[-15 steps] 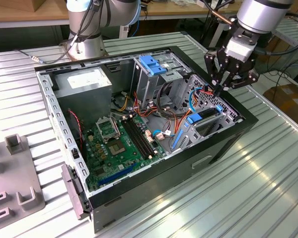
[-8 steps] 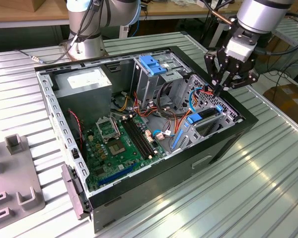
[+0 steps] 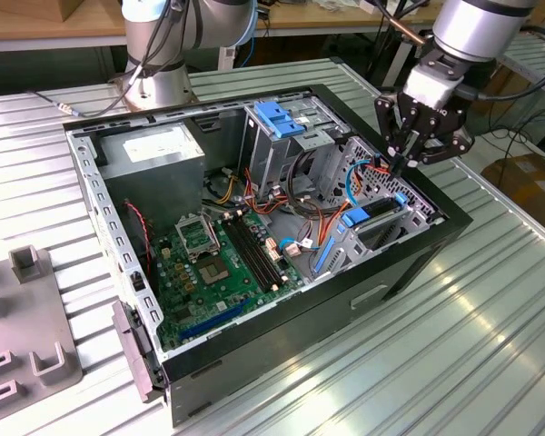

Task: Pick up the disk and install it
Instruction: 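Insert the first disk wire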

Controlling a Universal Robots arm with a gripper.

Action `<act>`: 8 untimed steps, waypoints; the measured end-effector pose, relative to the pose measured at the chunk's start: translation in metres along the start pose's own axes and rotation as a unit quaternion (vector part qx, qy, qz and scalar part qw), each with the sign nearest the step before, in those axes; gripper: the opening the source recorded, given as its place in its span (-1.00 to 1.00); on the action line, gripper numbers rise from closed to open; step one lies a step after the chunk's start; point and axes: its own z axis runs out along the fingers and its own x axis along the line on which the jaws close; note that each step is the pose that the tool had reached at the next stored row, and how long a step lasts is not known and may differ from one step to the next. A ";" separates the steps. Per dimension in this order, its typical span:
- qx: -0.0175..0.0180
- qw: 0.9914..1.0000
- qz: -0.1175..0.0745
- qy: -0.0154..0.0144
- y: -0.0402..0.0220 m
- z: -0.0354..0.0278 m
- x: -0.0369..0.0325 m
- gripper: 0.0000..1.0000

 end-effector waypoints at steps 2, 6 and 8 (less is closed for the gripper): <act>-0.001 1.000 0.016 0.001 0.0011 0.0007 -0.0005 -0.65; -0.001 1.000 0.019 0.001 0.0094 0.0009 -0.0029 -0.65; -0.001 0.999 0.038 0.002 0.0095 0.0014 -0.0030 -0.65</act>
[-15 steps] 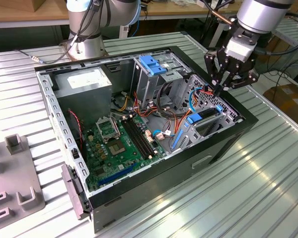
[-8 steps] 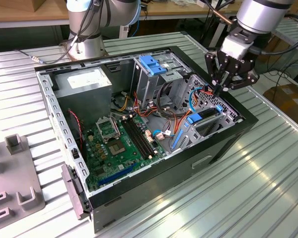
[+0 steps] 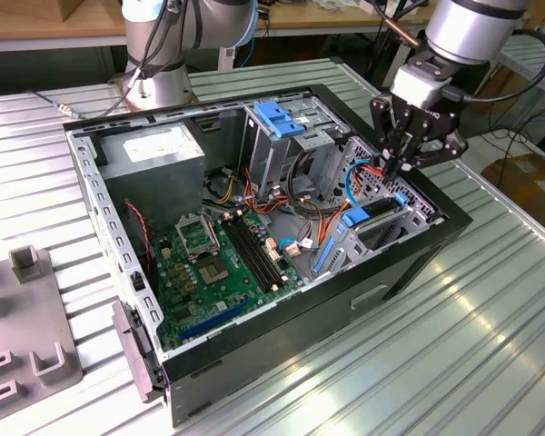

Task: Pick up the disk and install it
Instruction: 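Insert the first disk wire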

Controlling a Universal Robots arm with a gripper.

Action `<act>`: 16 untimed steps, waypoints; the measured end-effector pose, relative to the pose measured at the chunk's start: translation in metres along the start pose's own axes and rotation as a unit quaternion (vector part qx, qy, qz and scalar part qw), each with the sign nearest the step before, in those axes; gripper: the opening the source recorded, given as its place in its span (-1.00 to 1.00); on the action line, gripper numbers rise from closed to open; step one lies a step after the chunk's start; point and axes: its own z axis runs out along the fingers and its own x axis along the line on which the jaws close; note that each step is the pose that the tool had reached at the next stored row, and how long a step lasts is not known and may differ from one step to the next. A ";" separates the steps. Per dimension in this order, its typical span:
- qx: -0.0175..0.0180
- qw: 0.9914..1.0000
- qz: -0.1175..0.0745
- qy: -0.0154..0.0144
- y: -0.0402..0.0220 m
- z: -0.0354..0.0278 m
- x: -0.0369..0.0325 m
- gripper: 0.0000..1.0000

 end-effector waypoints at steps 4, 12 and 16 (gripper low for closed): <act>-0.001 1.000 0.027 0.002 0.0001 0.0009 0.0000 -0.65; -0.001 1.000 0.028 0.002 0.0003 0.0010 -0.0001 -0.65; -0.001 1.000 0.029 0.002 0.0004 0.0011 -0.0001 -0.65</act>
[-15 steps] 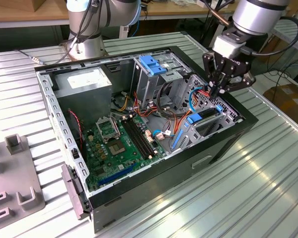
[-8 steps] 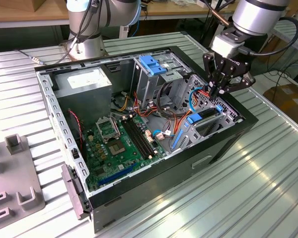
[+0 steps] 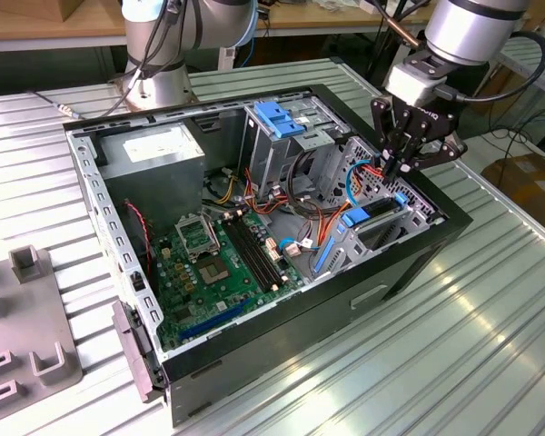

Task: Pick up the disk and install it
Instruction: 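Insert the first disk wire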

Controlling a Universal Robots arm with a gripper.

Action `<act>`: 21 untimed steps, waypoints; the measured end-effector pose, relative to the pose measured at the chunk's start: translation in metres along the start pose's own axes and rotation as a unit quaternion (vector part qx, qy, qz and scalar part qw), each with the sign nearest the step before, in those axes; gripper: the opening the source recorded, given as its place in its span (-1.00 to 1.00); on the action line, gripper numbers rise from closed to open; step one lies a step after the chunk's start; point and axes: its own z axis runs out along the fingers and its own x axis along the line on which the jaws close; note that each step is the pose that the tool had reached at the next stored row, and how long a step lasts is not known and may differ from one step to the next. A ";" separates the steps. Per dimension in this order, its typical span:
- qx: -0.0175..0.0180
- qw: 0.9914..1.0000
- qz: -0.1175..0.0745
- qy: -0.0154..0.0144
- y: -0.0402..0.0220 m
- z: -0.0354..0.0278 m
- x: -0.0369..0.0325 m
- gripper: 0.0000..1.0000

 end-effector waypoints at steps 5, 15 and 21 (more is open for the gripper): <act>0.000 1.000 0.001 0.000 0.0005 0.0008 0.0016 -0.65; 0.000 1.000 0.001 0.000 0.0006 0.0010 0.0021 -0.65; 0.000 1.000 0.005 0.000 0.0020 0.0016 0.0028 -0.65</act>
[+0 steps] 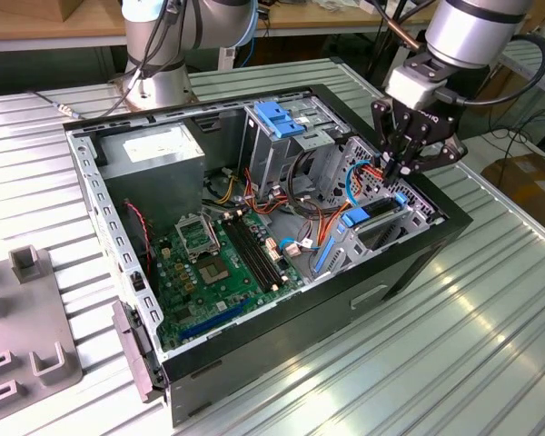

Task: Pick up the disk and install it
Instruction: 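Insert the first disk wire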

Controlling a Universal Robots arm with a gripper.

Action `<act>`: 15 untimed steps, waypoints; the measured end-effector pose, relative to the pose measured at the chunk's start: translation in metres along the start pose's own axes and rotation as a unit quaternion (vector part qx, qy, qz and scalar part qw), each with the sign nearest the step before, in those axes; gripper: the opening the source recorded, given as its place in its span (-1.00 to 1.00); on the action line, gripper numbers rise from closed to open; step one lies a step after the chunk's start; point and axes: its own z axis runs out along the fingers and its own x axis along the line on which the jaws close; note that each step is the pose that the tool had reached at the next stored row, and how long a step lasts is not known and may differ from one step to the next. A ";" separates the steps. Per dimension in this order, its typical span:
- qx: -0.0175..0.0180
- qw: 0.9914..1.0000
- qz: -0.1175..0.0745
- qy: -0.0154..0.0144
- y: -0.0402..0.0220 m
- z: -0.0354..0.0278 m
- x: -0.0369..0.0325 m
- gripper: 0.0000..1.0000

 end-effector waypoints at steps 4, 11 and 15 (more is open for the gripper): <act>-0.001 1.000 0.025 0.001 0.0003 0.0019 0.0000 -0.65; -0.002 0.999 0.048 0.003 0.0006 0.0041 0.0018 -0.65; -0.002 0.999 0.050 0.003 0.0008 0.0041 0.0026 -0.65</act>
